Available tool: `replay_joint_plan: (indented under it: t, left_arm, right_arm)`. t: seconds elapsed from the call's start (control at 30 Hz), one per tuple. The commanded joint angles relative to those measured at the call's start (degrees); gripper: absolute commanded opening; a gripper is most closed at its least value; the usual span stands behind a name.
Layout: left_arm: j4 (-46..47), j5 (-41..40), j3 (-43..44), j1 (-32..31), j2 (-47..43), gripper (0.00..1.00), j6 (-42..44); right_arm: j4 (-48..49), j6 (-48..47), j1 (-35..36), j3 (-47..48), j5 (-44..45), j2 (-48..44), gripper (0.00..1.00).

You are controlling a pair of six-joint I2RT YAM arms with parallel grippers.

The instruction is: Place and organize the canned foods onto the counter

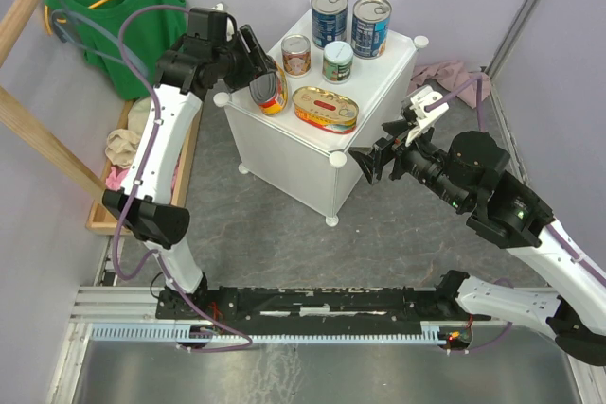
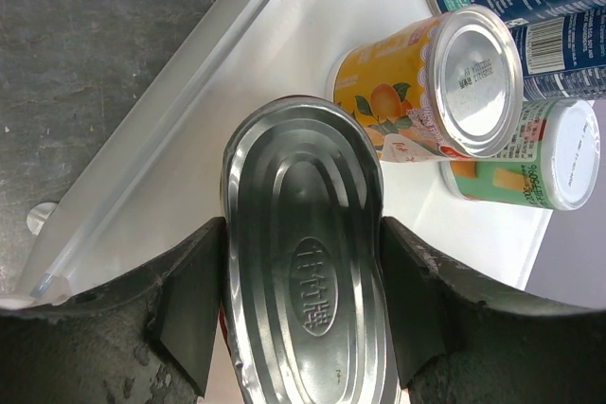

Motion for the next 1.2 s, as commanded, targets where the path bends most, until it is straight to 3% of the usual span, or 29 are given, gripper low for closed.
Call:
replay_joint_plan:
  t: [0.0,0.73,1.17]
  left_arm:
    - [-6.13,-0.07,-3.22,-0.15,-0.98,0.5,1.33]
    - [3.49,-0.31,-9.63,-0.22,-5.43,0.7,-1.37]
    - [4.94,-6.91,-9.78,-1.85,-5.51,0.71,2.14]
  right_arm:
    - [1.58,0.63,0.17,0.63,0.93,-0.71,0.9]
    - [-0.53,1.03,0.11,2.01,1.71,-0.14,0.89]
    - [-1.23,0.53,0.19,4.24,1.63,2.7,0.89]
